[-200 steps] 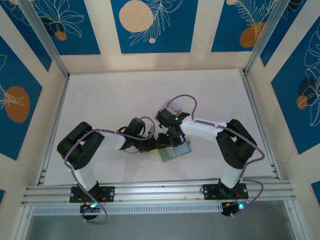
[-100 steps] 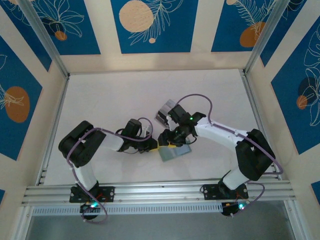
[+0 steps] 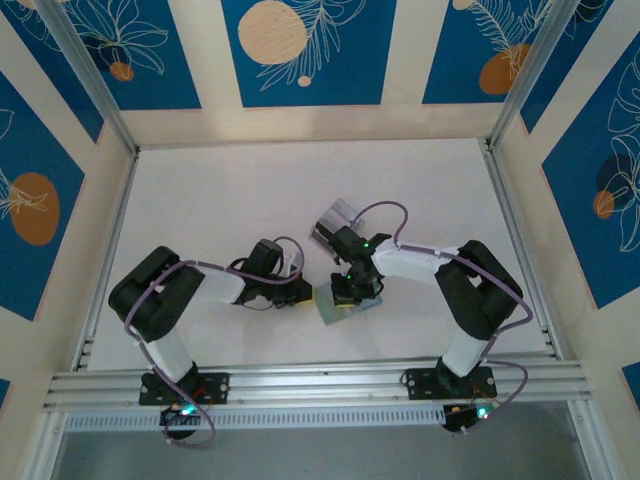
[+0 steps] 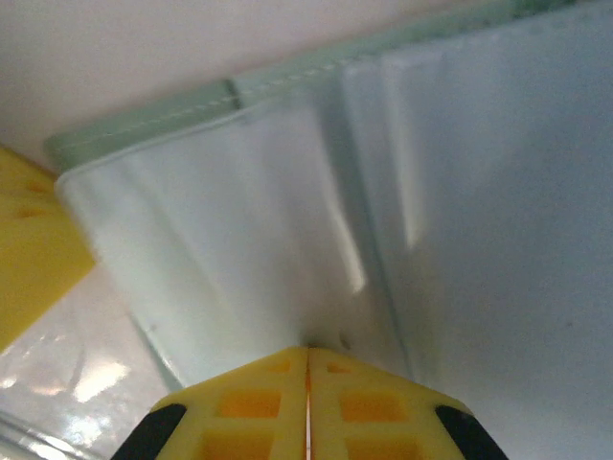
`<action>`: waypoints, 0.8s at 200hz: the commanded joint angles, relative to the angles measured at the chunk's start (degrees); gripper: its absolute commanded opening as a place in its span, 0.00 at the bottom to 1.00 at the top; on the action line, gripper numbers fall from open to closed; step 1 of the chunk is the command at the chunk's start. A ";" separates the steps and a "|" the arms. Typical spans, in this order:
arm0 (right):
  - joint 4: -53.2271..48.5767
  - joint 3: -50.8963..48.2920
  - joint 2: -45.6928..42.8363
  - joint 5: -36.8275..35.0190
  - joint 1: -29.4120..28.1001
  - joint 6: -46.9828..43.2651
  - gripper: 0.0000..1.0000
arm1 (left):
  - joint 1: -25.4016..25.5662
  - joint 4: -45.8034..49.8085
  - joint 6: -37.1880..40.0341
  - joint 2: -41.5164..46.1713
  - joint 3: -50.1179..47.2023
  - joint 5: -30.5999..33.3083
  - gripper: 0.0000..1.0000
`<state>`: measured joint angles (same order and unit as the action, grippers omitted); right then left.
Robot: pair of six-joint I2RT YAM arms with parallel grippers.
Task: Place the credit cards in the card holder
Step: Flip over the card slot in the card holder.
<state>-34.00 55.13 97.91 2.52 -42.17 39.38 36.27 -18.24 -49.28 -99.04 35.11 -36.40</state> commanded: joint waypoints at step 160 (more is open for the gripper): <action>-10.52 21.28 -2.50 -6.74 11.71 -7.00 0.43 | -12.52 33.56 12.19 23.24 1.55 3.97 0.12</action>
<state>-39.70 71.42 92.92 -3.22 -34.39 39.44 24.49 8.19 -39.64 -78.28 35.53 -34.17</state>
